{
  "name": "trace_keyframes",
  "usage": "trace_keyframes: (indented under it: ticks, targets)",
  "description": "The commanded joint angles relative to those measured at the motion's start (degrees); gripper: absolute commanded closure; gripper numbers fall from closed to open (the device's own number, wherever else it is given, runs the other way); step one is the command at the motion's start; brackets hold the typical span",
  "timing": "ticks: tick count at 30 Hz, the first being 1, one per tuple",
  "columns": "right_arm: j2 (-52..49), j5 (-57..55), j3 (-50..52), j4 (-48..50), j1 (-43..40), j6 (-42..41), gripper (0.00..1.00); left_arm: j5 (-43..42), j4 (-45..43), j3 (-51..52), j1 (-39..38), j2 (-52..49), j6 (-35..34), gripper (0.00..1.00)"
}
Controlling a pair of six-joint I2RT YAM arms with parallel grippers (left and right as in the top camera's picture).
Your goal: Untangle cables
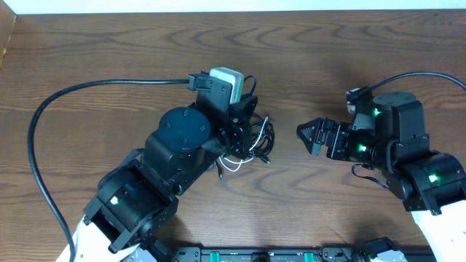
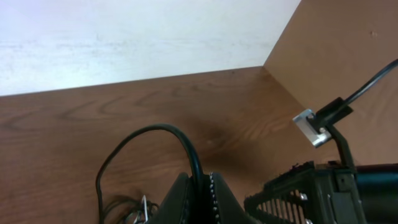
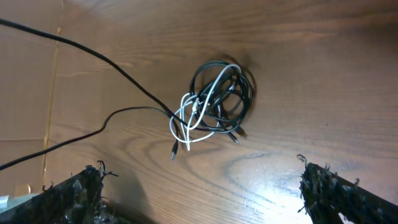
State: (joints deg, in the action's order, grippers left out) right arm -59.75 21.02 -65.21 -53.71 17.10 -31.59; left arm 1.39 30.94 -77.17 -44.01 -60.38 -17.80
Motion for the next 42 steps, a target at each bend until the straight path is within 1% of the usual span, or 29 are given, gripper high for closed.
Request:
trace_keyframes:
  ticks: [1,4,10,13,16,17,19,23,26,28,29,30,32,33,34,37,39,42]
  targets:
    - [-2.2,-2.2,0.3,-0.7,1.7,-1.8,0.01,-0.8,0.3,-0.2,0.2,0.7,-1.0,0.92]
    - [-5.7,-3.5,2.5,0.3,3.5,-3.4,0.01,-0.8,0.3,-0.2,0.2,0.7,-1.0,0.92]
    - [-16.5,-1.2,4.3,5.7,7.5,-5.6,0.01,-0.8,1.4,-0.2,0.2,0.5,-2.7,0.92]
    - [-22.4,-0.1,4.3,9.6,9.4,-7.7,0.01,-0.8,2.1,-0.2,0.2,0.5,-2.7,0.92]
    - [-28.2,4.1,4.3,15.4,11.3,-7.8,0.01,-0.8,2.6,-0.2,0.2,0.5,-2.7,0.92]
    - [-29.9,5.1,4.3,17.0,11.9,-7.8,0.02,-0.8,2.7,-0.2,0.2,0.5,-2.7,0.92]
    - [-33.0,5.0,4.3,19.7,12.9,-8.2,0.1,-0.8,2.7,-0.2,0.2,0.5,-2.7,0.92]
    - [-39.0,3.4,4.3,23.4,14.2,-12.1,0.16,-0.8,2.7,-0.2,0.2,0.5,-2.7,0.92]
    - [-42.3,2.9,4.3,26.0,14.3,-12.1,0.32,-0.8,2.7,-0.2,0.2,0.6,-2.7,0.92]
    - [-43.9,2.2,4.3,27.2,14.1,-12.0,0.47,-0.8,2.7,-0.2,0.2,0.6,-2.7,0.92]
    - [-44.4,1.7,4.3,27.4,14.0,-12.0,0.58,-0.8,2.7,-0.2,0.2,0.6,-2.7,0.92]
    - [-44.7,0.3,4.3,27.4,13.9,-12.0,0.65,-0.8,2.8,-0.2,0.2,0.7,-2.7,0.92]
    - [-44.9,-2.9,4.3,27.2,13.7,-10.6,0.86,-0.8,2.9,-0.2,0.2,0.9,-2.7,0.93]
    - [-44.9,-4.3,4.3,27.1,13.5,-9.7,0.94,-0.8,2.9,-0.2,0.2,1.0,-2.7,0.92]
    - [-44.8,-5.4,4.3,26.8,13.2,-8.9,0.99,-0.7,2.9,-0.2,0.2,1.2,-2.6,0.92]
    - [-44.5,-7.9,3.8,23.8,11.5,-8.4,0.99,1.0,3.1,-0.2,0.2,2.5,-2.6,0.92]
    - [-43.9,-8.7,3.0,20.8,9.3,-7.9,0.99,6.1,4.2,-0.2,0.2,4.1,-2.7,0.93]
    - [-42.0,-8.7,1.4,16.8,5.5,-4.4,0.99,16.8,7.1,-0.2,0.2,6.8,-3.6,0.92]
